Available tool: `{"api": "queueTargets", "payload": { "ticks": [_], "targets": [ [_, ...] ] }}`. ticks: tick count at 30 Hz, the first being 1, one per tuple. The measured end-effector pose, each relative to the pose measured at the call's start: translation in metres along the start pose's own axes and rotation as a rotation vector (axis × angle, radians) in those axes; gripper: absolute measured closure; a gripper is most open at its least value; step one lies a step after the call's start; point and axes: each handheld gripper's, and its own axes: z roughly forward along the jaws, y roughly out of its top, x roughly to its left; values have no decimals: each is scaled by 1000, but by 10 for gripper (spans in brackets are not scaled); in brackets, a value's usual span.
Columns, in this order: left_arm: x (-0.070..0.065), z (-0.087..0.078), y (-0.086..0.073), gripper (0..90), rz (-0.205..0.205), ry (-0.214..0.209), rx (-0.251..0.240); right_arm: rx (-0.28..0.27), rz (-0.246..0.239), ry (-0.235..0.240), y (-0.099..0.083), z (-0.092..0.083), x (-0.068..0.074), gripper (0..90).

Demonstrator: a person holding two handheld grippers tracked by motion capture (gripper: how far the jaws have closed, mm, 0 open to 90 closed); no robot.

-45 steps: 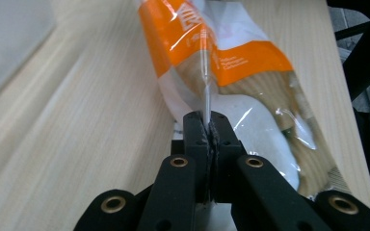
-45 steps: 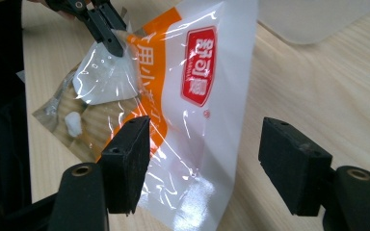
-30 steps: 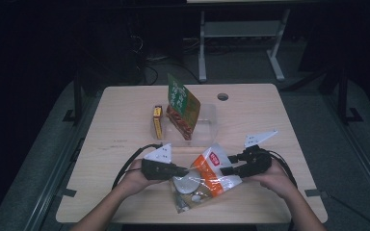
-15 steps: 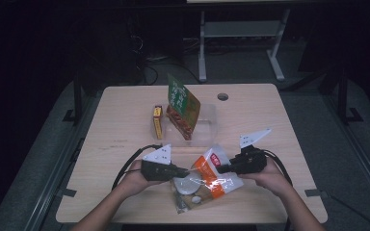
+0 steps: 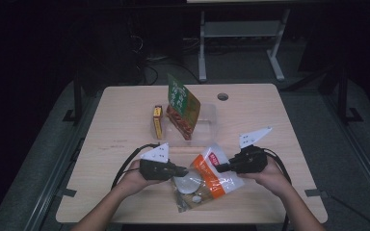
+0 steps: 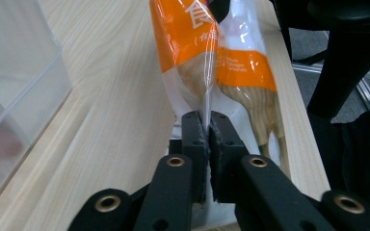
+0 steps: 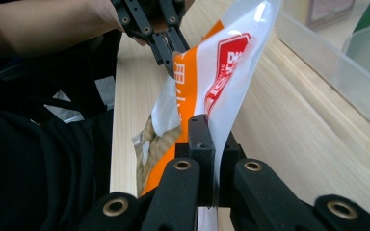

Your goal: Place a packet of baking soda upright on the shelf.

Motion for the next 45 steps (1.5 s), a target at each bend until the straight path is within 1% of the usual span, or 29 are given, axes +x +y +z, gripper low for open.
{"api": "queueTargets", "payload": {
  "ticks": [2,3,4,5,6,7,8,9,10,11,12,14,17,19,22,24,25,26,27,30,32,34,35,37,38,41,42,44,45],
  "targets": [
    [1,-1,-1,822,-2,5,3,2,-10,-5,2,0,2,900],
    [1,-1,-2,787,-8,3,-1,1,-17,-9,4,0,4,900],
    [2,0,-2,702,-20,-4,5,4,-32,-16,7,-1,7,900],
    [2,0,-2,666,-20,-4,5,4,-32,-16,7,-1,7,900],
    [2,-1,-2,666,-17,-1,4,7,-43,-17,10,-1,8,900],
    [1,-2,-2,645,-19,3,5,6,-44,-15,12,-1,10,900],
    [2,-3,-2,608,-25,2,-7,9,-52,-17,13,-1,11,900],
    [2,-6,-2,560,-26,4,-9,9,-59,-21,15,-1,13,900],
    [3,-9,-2,468,-30,17,-18,2,-73,-32,19,-3,16,900],
    [3,-12,-3,468,-40,25,-32,2,-73,-32,19,-3,16,900],
    [3,-14,-3,421,-43,36,-42,-4,-75,-32,20,-3,18,900],
    [4,-23,-5,373,-51,56,-54,-13,-86,-43,22,-6,19,900],
    [5,-33,-9,358,-56,83,-62,-27,-90,-56,25,-11,20,900],
    [5,-39,-11,346,-74,96,-72,-30,-91,-69,26,-16,19,900],
    [2,-46,-17,337,-78,114,-60,-34,-98,-87,29,-22,21,900],
    [1,-49,-22,335,-93,119,-59,-35,-112,-105,32,-27,22,900],
    [0,-51,-26,335,-98,130,-50,-35,-112,-105,32,-27,22,900],
    [0,-52,-29,331,-102,134,-42,-39,-117,-119,35,-32,24,900],
    [-1,-53,-32,331,-109,140,-32,-39,-117,-119,35,-32,24,900],
    [-1,-57,-37,328,-112,158,-29,-37,-126,-157,39,-39,25,900],
    [0,-59,-38,328,-118,168,-27,-33,-128,-178,42,-42,27,900],
    [1,-60,-38,328,-121,173,-33,-29,-141,-210,47,-47,29,900],
    [1,-60,-38,328,-120,173,-28,-28,-145,-215,49,-48,29,900],
    [1,-59,-38,328,-120,171,-24,-16,-167,-248,56,-53,30,900],
    [1,-59,-38,328,-119,171,-23,-16,-167,-248,56,-53,30,900],
    [2,-59,-38,328,-124,172,-24,-7,-170,-273,63,-59,29,900],
    [2,-59,-38,328,-123,173,-23,-7,-169,-274,65,-61,28,900],
    [2,-59,-38,328,-112,173,-24,-1,-183,-294,69,-64,26,900],
    [2,-59,-38,328,-117,172,-26,3,-183,-308,73,-66,25,900]
  ]
}}
